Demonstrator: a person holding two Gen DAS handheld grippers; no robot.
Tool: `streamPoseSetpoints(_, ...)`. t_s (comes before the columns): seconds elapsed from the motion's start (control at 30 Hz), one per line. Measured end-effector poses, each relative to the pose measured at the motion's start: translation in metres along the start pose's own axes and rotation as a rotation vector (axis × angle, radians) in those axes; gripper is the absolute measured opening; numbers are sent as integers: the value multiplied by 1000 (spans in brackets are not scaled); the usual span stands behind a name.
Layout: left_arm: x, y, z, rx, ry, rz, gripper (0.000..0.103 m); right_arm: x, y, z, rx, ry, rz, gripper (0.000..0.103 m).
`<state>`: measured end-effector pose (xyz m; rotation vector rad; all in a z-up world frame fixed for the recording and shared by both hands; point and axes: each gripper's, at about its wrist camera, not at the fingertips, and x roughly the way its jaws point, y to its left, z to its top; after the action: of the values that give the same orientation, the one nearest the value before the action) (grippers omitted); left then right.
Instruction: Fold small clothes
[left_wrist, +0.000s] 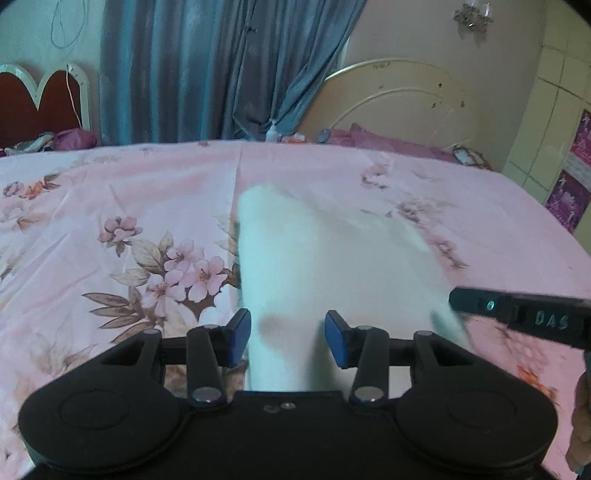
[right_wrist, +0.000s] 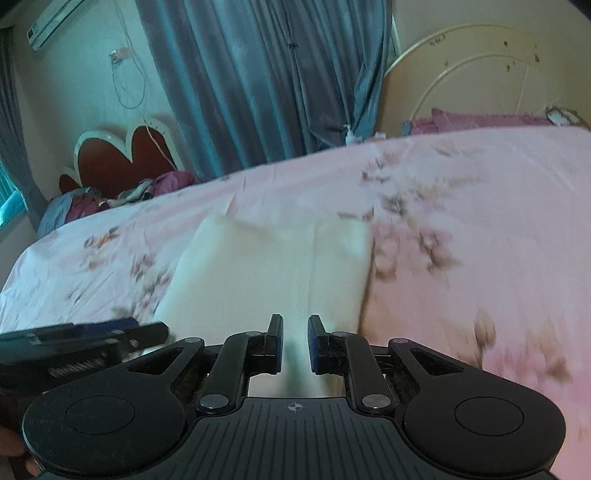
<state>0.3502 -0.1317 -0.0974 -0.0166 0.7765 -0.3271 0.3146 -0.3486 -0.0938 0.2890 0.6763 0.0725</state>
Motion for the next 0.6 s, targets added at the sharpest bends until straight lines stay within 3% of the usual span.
streamPoseSetpoints(0.07,15,2,-3,-8,41,4,45,13,-3,2,-21,10,-19,13)
streamPoseSetpoints(0.13,21,4,-9,-27,72,-7,47,34,-9,-5,-50,79,-77,13)
streamPoseSetpoints(0.27,21,12,-10,-76,93,-25,52,36,-22,-8,-28,85,-45,16)
streamPoseSetpoints(0.5,12,1,14,-49,31,-11,55,27,-12,6,-41,29,-21,18)
streamPoseSetpoints(0.57,16,-1,20,-55,23,-4,57,26,-8,10,-42,21,-20,25)
streamPoseSetpoints(0.6,18,-1,22,-56,23,1,58,28,-8,11,-47,17,-27,45)
